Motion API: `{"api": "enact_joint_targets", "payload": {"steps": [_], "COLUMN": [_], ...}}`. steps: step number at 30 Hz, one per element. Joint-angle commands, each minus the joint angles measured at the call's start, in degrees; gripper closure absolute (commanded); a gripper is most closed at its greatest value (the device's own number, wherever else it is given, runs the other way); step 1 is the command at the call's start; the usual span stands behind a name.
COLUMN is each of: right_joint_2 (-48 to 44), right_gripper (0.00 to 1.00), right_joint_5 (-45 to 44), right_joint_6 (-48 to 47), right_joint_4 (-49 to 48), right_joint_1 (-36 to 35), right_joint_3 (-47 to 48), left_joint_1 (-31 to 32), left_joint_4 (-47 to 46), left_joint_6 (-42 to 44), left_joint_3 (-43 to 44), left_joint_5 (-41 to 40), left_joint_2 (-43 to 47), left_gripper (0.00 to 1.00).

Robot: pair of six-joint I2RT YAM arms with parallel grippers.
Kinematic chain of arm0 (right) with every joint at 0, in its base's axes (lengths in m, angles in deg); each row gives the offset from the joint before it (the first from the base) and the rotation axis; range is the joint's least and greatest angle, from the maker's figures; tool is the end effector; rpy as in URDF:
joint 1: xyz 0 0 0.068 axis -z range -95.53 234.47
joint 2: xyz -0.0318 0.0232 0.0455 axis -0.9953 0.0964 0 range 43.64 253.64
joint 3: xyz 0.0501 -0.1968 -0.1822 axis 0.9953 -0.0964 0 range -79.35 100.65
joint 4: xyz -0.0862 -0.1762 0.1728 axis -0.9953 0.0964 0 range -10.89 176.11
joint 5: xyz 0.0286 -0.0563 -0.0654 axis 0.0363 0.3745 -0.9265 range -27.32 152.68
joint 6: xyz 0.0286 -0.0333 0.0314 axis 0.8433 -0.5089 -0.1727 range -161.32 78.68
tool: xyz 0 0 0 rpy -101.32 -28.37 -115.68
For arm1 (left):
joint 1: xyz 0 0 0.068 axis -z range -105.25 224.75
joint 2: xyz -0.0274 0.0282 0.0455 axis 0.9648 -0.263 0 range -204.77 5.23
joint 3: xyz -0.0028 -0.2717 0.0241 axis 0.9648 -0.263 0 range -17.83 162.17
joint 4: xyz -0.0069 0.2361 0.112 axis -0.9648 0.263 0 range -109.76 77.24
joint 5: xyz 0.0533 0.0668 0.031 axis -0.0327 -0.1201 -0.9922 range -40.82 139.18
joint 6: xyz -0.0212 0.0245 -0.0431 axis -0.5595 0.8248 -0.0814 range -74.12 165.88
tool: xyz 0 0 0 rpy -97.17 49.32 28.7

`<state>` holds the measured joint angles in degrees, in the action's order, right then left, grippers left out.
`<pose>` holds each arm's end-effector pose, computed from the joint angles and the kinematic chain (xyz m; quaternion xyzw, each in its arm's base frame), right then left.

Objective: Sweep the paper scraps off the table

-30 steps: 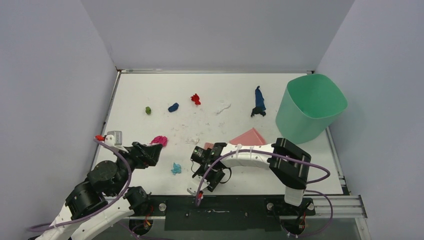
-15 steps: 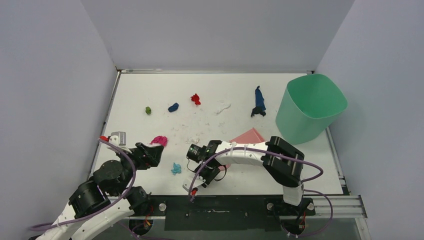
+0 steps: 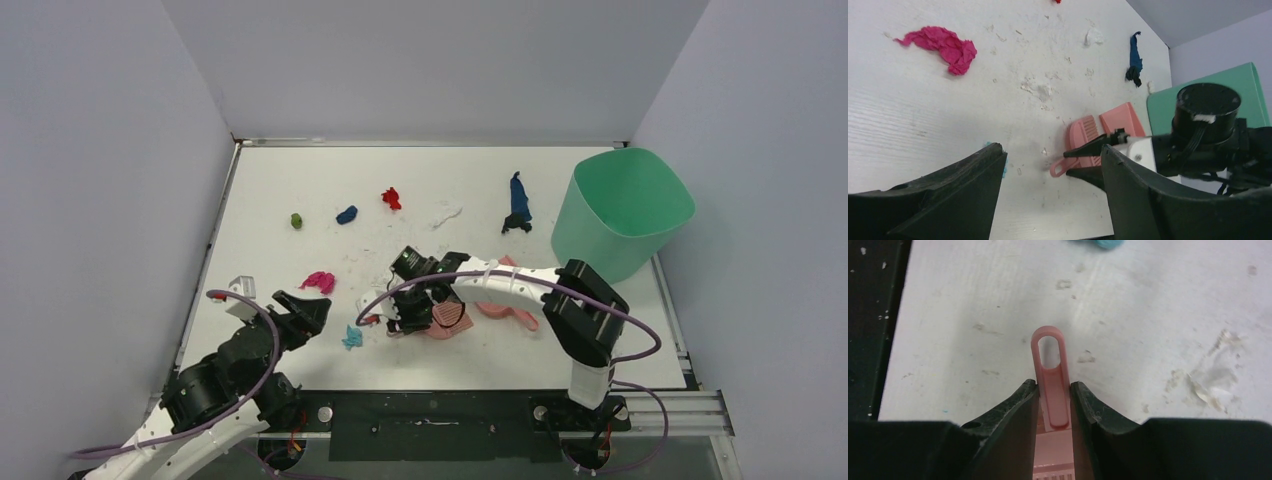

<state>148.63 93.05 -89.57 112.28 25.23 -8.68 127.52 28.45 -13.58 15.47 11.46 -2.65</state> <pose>0.1710 0.3225 0.1832 -0.7935 0.5185 0.2738 0.1629 0.0465 -0.0252 0.2695 -0.2246 0.7763 -0.2848 0.5155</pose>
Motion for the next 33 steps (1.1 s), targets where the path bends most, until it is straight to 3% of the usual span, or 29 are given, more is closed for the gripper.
{"api": "enact_joint_targets", "payload": {"steps": [1, 8, 17, 25, 33], "right_joint_2": [-4.32, -5.78, -8.2, -9.31, -9.67], "right_gripper": [0.95, 0.95, 0.95, 0.95, 0.95], "right_joint_5": [6.05, 6.44, 6.69, 8.32, 8.28], "right_joint_6": [8.84, 11.23, 12.41, 12.91, 12.79], "right_joint_4": [-7.04, -9.55, -10.55, -10.58, -10.75], "right_joint_1": [3.53, 3.87, 4.27, 4.46, 4.49], "right_joint_3": [1.24, 0.14, -1.07, -1.95, -2.51], "left_joint_1": [-0.17, -0.28, -1.13, -4.95, -7.28], "left_joint_4": [-6.93, -17.74, -30.81, -40.5, -50.69], "left_joint_6": [-7.0, -9.4, -15.97, -18.86, -20.61], "left_joint_3": [-5.05, -9.45, -14.34, -19.72, -22.96], "left_joint_5": [5.29, 15.56, 18.43, 24.2, 28.9], "left_joint_2": [0.97, -7.45, -16.33, -19.31, -24.21], "left_gripper": [0.32, 0.36, 0.5, 0.53, 0.64]}}
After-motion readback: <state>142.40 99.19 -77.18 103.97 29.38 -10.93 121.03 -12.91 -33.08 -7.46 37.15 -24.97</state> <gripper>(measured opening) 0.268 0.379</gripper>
